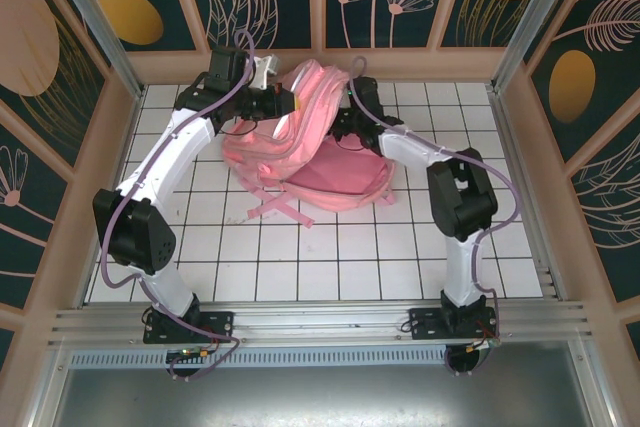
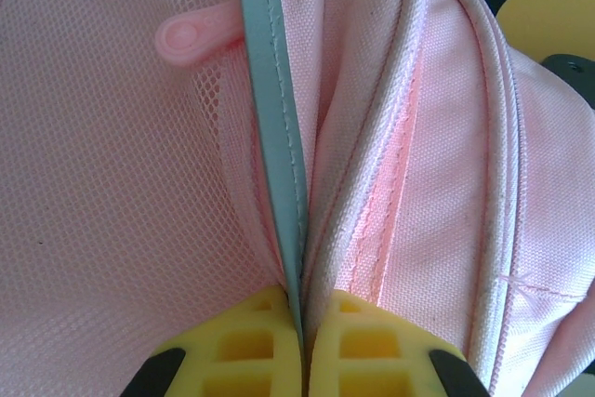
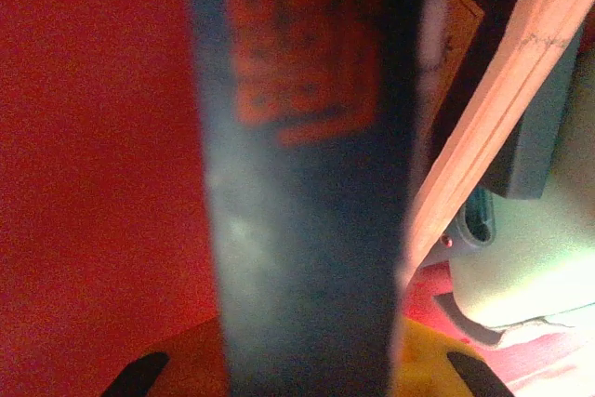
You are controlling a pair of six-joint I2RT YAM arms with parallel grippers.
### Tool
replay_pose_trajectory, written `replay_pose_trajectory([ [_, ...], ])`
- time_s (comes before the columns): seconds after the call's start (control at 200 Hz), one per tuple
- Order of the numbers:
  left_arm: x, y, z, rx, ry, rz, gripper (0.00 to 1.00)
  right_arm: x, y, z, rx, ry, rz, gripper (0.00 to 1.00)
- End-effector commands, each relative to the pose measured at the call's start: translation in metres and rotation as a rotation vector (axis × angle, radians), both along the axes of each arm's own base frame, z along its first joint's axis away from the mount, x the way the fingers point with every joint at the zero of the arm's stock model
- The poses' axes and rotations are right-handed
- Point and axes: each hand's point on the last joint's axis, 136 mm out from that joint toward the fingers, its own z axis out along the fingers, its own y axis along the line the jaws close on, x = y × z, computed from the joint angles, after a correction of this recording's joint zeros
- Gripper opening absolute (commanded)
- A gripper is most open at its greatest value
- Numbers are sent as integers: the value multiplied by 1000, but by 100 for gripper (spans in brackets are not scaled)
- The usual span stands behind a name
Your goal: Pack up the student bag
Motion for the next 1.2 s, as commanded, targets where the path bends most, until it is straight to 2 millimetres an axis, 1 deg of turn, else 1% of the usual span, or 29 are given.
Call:
replay_pose_trajectory([
  [0.0,-1,-13,69,-145,-189,-74,0,12,14,-2,-64,45,-146,0],
  [0.125,0,-16,63,-167,-168,-78,0,26,36,-3,-54,20,-224,0],
  [0.15,0,-16,63,-170,-169,-79,0,30,40,-11,-56,29,-231,0],
  [0.195,0,-16,61,-171,-165,-79,0,36,50,-17,-62,44,-239,0],
  [0.23,0,-16,61,-171,-165,-78,0,40,59,-21,-69,46,-227,7],
  [0.3,0,-16,58,-165,-162,-76,0,47,74,-26,-83,50,-188,26],
  [0.36,0,-14,57,-159,-159,-70,0,48,82,-20,-79,30,-137,43],
  [0.405,1,-13,55,-153,-155,-64,0,46,82,-13,-88,-2,-107,52],
  [0.45,2,-11,53,-149,-151,-54,0,41,80,-2,-96,-56,-77,59],
  [0.5,4,-8,51,-147,-149,-42,0,33,73,5,-109,-107,-56,68],
  [0.555,6,-4,49,-150,-146,-26,0,21,66,17,-86,-165,-19,71],
  [0.576,7,-3,49,-153,-147,-23,0,17,62,22,-77,-187,-15,77],
  [0.596,7,-3,49,-156,-147,-22,0,14,57,21,-79,-199,-15,78],
  [0.606,7,-2,48,-158,-147,-21,0,12,55,26,-74,-214,-15,80],
  [0.616,7,-2,48,-158,-147,-20,0,9,52,26,-76,-217,-14,88],
  [0.626,7,-2,48,-160,-148,-21,0,8,50,28,-73,-227,-16,92],
  [0.681,7,0,45,-159,-143,-16,0,-1,37,34,-70,-259,-11,97],
  [0.826,6,5,43,-153,-145,-8,0,-17,1,37,-149,-293,-46,98],
  [0.926,4,9,36,-140,-137,6,0,-28,-25,38,-212,-334,-69,98],
  [1.021,0,12,28,-127,-124,12,0,-38,-49,35,-246,-333,-100,95],
  [1.076,-2,13,21,-121,-105,18,0,-43,-66,31,-295,-318,-143,91],
  [1.136,-4,14,6,-103,-78,32,0,-50,-88,23,-360,-276,-217,87],
  [1.146,-5,13,3,-98,-73,33,0,-52,-93,19,-375,-262,-230,87],
  [1.151,-5,13,2,-95,-73,33,0,-52,-95,20,-381,-259,-243,87],
  [1.156,-6,12,0,-92,-69,32,0,-49,-103,19,-388,-254,-266,87],
  [1.171,-7,11,-5,-85,-63,32,0,-47,-118,17,-409,-235,-311,87],
  [1.191,-11,8,-13,-72,-51,26,0,-50,-130,14,-431,-215,-349,86],
])
